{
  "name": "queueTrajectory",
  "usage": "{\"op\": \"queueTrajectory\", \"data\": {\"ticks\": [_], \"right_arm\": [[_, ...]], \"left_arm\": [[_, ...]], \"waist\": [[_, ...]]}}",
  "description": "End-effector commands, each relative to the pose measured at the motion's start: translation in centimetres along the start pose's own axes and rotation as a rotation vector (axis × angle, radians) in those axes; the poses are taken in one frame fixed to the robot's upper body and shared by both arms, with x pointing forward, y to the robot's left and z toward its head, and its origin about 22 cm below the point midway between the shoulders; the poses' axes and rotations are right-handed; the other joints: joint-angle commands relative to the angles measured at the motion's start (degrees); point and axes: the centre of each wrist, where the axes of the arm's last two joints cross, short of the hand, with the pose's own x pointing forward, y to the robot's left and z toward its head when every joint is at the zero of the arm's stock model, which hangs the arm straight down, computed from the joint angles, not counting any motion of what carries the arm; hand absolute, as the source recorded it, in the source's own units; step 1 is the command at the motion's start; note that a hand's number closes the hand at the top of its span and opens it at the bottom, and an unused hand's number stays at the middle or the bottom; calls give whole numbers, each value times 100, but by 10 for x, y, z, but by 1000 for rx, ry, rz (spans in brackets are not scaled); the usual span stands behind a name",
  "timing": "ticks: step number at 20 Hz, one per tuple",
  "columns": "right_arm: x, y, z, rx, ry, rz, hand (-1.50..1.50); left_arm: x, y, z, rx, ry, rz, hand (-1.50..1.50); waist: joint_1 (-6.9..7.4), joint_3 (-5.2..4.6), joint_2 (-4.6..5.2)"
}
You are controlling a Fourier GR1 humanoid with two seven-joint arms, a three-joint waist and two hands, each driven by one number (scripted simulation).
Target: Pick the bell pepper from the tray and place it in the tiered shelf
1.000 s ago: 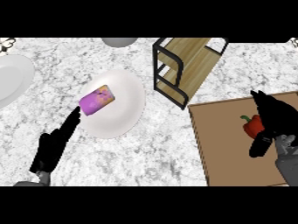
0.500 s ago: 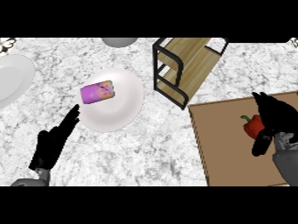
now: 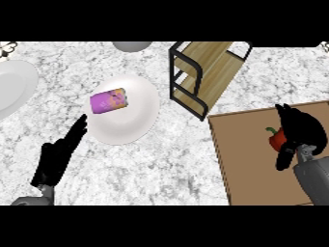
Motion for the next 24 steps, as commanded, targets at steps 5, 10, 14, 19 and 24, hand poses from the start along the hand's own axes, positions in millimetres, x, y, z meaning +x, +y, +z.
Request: {"op": "queueTrajectory", "data": {"ticks": [5,10,14,19,24], "right_arm": [[0,23,-24,30,15,18,150],[4,21,-18,2,-128,-6,150],[4,35,-25,-18,-133,-4,150],[2,12,-13,-153,-93,10,150],[-26,-23,-21,-192,-332,-2,150]], "left_arm": [[0,-10,3,5,5,5,0],[-3,2,-1,0,-13,-6,0],[-6,-30,-4,6,5,-1,0],[-1,-11,-13,-5,5,16,0],[-1,-17,-1,-16,2,1,0]], "waist": [[14,-1,4],[-1,-1,2],[-1,-1,5],[-21,-2,-1],[40,5,13]]}}
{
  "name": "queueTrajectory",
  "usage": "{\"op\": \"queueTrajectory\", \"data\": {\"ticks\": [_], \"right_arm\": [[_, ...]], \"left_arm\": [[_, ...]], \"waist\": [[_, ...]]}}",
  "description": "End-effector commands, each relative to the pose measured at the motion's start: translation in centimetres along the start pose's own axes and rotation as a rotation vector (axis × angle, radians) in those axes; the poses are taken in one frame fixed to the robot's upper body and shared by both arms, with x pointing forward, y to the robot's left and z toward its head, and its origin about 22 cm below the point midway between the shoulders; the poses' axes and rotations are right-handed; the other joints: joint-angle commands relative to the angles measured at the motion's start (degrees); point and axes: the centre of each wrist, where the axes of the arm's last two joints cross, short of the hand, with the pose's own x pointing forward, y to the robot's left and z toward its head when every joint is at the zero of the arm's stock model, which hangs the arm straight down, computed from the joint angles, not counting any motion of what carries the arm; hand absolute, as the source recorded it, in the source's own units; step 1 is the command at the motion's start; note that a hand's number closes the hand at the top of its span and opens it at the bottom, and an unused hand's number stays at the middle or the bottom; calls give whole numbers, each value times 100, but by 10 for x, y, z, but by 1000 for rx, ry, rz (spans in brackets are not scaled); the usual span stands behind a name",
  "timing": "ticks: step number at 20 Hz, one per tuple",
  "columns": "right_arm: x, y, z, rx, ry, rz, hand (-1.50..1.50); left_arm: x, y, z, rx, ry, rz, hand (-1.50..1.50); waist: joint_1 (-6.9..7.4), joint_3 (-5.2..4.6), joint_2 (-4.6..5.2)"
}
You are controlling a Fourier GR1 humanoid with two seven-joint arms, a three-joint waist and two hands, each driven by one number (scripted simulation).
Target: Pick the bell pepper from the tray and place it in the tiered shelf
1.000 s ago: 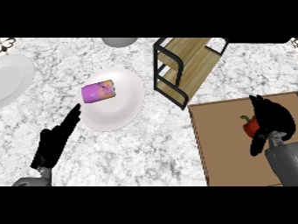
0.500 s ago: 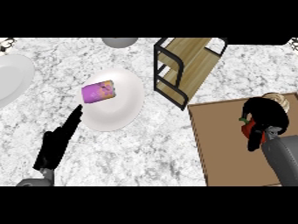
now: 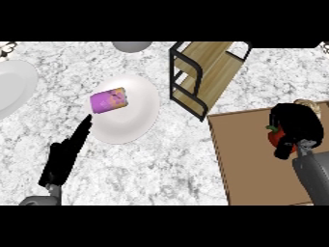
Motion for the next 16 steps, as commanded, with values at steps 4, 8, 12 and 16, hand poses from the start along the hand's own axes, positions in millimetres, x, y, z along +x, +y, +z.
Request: {"op": "queueTrajectory", "data": {"ticks": [4,8,12,16], "right_arm": [[-51,-57,-13,16,-535,-2,150],[-119,-111,-17,-103,-669,-108,150],[-162,-152,-23,-234,-683,-160,150],[-156,-190,-30,-311,-771,-396,150]], "left_arm": [[1,-2,0,-28,-12,-7,0],[1,-1,-1,-31,-19,-5,0],[2,-4,1,-16,-31,-3,0],[-3,-12,-2,-46,-10,-3,0]], "waist": [[229,55,110],[124,47,95],[205,42,93],[161,31,71]]}}
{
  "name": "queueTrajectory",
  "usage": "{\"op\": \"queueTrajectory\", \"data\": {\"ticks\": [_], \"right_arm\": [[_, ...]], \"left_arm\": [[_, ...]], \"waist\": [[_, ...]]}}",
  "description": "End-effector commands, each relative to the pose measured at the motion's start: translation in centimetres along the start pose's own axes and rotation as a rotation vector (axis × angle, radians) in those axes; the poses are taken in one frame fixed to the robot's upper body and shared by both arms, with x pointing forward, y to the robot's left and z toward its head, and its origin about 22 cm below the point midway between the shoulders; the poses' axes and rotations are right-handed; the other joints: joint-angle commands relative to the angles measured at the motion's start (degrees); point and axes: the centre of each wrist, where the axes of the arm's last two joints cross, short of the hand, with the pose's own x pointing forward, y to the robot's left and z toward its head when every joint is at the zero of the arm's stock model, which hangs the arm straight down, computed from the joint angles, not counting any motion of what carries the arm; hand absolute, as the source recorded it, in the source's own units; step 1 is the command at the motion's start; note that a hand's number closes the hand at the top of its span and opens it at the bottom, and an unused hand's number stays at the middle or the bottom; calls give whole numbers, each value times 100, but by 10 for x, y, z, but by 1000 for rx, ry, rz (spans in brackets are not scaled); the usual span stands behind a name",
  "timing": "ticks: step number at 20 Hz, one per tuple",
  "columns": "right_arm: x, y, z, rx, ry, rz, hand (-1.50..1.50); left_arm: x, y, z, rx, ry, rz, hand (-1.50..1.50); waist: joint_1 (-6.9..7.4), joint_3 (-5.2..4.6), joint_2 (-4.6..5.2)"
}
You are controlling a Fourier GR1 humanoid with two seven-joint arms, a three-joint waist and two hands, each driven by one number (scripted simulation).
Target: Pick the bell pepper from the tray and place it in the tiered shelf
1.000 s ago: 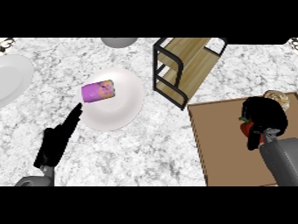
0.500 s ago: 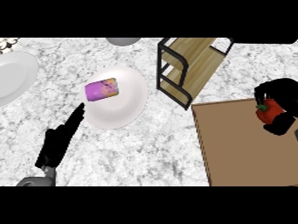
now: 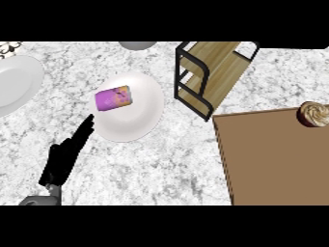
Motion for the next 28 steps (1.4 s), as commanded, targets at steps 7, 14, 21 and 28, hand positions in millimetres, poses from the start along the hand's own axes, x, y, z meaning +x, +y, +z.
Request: {"op": "queueTrajectory", "data": {"ticks": [7,14,21,28], "right_arm": [[6,-82,-38,-219,-86,-256,150],[60,-87,-109,-249,-49,-198,150],[98,-78,-153,-258,-52,-187,150],[125,-62,-181,-185,-84,-132,150]], "left_arm": [[4,-5,-1,-10,14,-11,0],[8,4,-13,-8,4,-7,0],[11,-7,-13,-18,10,-27,0],[15,-14,-12,-43,-17,-17,0]], "waist": [[46,-12,7],[48,-17,26],[133,-15,53],[285,-16,117]]}}
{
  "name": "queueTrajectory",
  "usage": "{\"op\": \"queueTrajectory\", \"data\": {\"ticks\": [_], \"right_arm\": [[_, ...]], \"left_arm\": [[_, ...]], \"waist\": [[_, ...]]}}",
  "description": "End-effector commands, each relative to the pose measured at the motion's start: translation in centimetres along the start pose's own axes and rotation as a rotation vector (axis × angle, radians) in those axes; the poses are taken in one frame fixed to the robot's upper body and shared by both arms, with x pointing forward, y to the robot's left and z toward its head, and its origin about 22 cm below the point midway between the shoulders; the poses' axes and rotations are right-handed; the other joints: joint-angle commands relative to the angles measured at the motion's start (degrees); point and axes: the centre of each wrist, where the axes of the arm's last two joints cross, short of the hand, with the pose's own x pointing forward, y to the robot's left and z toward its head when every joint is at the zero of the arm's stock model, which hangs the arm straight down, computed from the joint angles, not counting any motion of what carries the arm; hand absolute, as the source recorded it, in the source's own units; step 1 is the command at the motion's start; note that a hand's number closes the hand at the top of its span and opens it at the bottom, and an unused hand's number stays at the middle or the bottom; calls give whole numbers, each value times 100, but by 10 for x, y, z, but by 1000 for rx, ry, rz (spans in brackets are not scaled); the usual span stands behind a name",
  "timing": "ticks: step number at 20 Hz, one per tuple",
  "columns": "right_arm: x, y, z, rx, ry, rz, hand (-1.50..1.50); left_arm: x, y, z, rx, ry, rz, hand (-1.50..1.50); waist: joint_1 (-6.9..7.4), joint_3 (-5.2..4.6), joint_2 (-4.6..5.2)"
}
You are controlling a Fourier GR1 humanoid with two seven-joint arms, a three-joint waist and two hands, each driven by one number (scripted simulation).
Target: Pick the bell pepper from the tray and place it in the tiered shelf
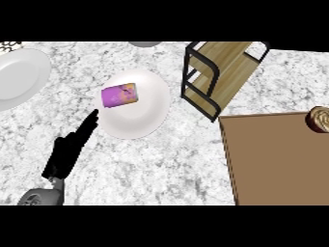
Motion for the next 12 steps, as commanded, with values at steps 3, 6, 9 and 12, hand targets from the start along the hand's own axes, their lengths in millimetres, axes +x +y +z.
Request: {"op": "queueTrajectory", "data": {"ticks": [3,6,9,12], "right_arm": [[20,33,-22,63,-30,24,150],[31,47,-30,114,-21,37,150],[15,71,-22,184,-11,53,150],[27,93,-30,264,-11,-187,150]], "left_arm": [[-5,-6,-5,3,6,3,0],[0,-6,-6,-4,-16,9,0],[8,-9,-4,-8,-11,8,0],[6,4,-8,-8,-16,-13,0]], "waist": [[-10,-3,22],[78,-4,47],[89,1,53],[80,1,48]]}}
